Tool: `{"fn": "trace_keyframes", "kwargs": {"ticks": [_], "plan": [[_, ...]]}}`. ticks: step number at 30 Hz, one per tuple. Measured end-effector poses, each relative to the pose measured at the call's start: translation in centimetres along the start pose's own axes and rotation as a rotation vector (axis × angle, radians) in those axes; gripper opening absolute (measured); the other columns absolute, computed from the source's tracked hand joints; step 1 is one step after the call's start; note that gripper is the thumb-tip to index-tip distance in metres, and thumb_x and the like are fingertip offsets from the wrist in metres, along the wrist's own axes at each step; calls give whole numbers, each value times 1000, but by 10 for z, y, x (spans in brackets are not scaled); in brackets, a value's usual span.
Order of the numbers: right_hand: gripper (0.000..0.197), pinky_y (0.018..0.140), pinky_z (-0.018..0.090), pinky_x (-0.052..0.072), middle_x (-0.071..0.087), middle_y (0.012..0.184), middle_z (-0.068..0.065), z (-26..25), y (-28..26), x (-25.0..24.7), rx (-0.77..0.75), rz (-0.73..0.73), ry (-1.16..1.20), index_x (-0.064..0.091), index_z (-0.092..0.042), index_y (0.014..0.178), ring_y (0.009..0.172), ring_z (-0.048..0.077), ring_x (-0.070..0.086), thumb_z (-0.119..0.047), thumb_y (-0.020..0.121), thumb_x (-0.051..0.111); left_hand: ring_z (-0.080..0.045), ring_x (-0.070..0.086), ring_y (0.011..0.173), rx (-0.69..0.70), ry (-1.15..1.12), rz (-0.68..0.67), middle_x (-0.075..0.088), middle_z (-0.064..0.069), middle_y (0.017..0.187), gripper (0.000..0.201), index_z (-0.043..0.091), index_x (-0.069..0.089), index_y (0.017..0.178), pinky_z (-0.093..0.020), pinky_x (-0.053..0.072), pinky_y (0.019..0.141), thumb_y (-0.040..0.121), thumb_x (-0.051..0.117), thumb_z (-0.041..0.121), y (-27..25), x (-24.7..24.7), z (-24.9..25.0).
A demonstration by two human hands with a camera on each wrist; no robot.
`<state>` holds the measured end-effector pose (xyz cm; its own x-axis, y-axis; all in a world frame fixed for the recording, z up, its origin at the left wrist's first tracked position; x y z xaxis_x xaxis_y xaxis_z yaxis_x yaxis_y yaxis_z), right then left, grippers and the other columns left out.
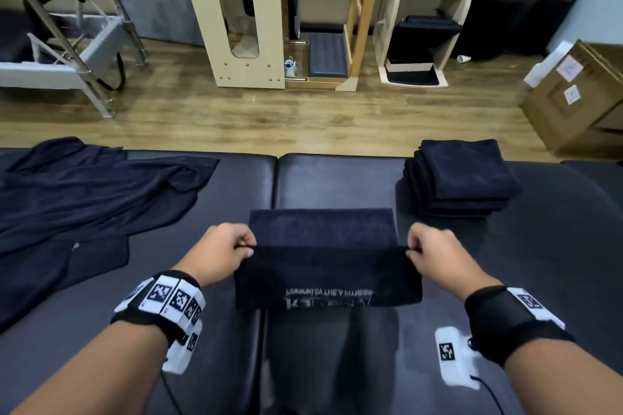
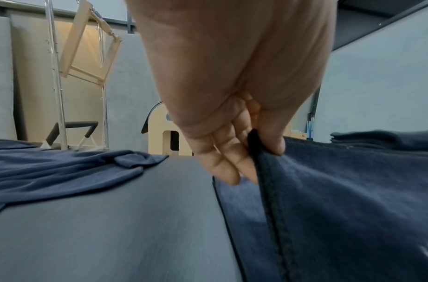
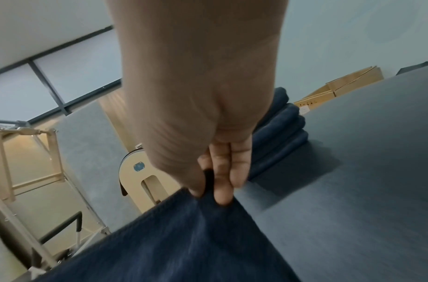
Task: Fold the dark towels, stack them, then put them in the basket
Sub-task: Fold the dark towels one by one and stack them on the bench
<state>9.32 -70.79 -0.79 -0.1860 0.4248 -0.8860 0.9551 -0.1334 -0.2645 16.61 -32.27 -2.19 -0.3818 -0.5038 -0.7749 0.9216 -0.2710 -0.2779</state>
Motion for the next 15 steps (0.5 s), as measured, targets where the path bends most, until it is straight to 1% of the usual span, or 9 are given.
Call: {"fn": "trace_keyframes", "kwargs": {"ticks": [2,5,9,10,12,14,15], "plan": [[16,68,34,46,64,76,4,-7,19,-6,24,49,7,52,-19,79,77,28,58,-9,85,63,-10,67,81,21,-5,33,72,9,79,21,26,68,78,-27,53,77,84,72,8,24,-8,1],[17,66,37,51,62,73,5,-10,50,-6,52,98,3,50,-20,77,72,29,58,-7,85,57,-12,66,82,27,12,42,71,8,81,21,27,67,79,-27,51,77,86,71,7,58,-12,-2],[14,63,38,51,58,74,5,-11,86,6,128,91,-31,50,-20,80,69,32,57,-9,87,55,-14,65,87,16,37,1,70,7,86,14,23,68,87,-24,45,76,90,67,10,94,-1,-12],[13,63,37,50,57,73,5,-11,92,10,141,96,-38,49,-19,81,69,33,56,-9,88,54,-15,65,89,13,42,2,71,6,87,12,22,70,90,-24,46,78,90,67,11,100,3,-14],[13,62,36,47,56,73,6,-8,103,21,154,116,-58,49,-18,81,71,36,56,-9,88,56,-18,65,94,9,67,23,72,4,92,11,22,71,94,-29,50,83,89,66,13,112,10,-22],[13,62,36,44,58,76,8,-6,109,29,133,182,-59,51,-12,82,75,37,57,-9,90,61,-21,64,99,10,120,26,69,2,99,11,20,72,96,-33,51,87,89,66,14,119,17,-31],[12,63,37,45,59,80,10,-6,109,32,110,222,-50,54,-9,82,77,38,58,-8,89,64,-22,62,101,21,157,15,66,1,102,11,19,72,97,-35,51,88,88,66,14,121,20,-35]]}}
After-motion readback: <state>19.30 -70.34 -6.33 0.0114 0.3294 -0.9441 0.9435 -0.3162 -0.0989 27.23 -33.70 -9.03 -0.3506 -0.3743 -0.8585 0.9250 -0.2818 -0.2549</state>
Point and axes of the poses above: each hand's wrist, its own y-axis towards the middle knuckle, its own x-axis out of the palm, z = x × y, the point moved 2 cm from there along y, towards the middle knuckle
